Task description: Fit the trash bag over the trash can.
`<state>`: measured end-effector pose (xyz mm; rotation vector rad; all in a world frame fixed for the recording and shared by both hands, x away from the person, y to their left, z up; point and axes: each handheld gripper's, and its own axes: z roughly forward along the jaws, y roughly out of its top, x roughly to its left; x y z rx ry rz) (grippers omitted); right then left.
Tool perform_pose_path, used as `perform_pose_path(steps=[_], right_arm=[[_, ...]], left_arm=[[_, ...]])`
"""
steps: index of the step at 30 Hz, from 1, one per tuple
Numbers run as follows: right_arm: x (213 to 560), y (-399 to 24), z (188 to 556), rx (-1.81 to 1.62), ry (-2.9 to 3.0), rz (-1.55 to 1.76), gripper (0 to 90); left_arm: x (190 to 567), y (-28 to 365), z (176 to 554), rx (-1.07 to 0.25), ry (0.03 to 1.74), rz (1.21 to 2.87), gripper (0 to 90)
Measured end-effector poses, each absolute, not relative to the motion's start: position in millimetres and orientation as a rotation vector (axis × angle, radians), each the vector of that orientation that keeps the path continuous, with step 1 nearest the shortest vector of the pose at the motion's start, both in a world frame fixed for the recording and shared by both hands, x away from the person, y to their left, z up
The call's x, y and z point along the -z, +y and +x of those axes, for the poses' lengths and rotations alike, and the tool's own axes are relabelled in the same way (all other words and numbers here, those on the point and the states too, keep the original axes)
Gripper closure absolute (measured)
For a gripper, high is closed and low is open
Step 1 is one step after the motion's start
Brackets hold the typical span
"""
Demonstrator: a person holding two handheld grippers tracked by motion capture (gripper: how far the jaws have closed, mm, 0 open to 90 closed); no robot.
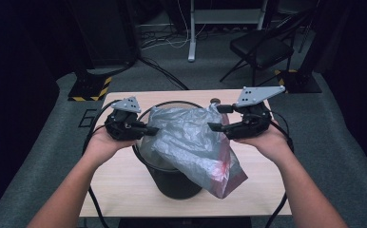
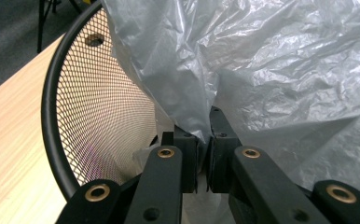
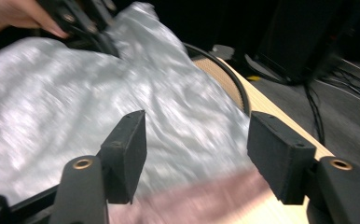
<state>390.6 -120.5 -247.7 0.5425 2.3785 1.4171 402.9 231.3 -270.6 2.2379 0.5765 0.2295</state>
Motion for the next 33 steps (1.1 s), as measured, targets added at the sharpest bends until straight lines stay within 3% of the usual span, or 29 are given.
perform_pose_path(steps=[14,19,21,24,26,33], right_arm=[[278,-136,407,-1.439,2.423,0.727,32.9],[279,-130,405,-1.463,2.453,0.685,57.2],[278,-125,402,-1.434,2.450,0.646,64.1],[275,-121,396,-1.382,2.420,0.590,73.5],[273,-121,395,-1.382,2.427,0.569,77.4],[268,-121,400,-1.404,2.393,0.592,84.5]], left_arm=[[279,233,409,-0.194,0.595,2.268,83.3],[280,234,410,-0.196,0.612,2.266,79.3],[277,235,409,-0.206,0.621,2.258,73.7],[269,237,406,-0.224,0.632,2.238,56.3],[261,239,402,-0.228,0.634,2.232,47.9],[236,249,375,-0.272,0.575,2.183,41.6]])
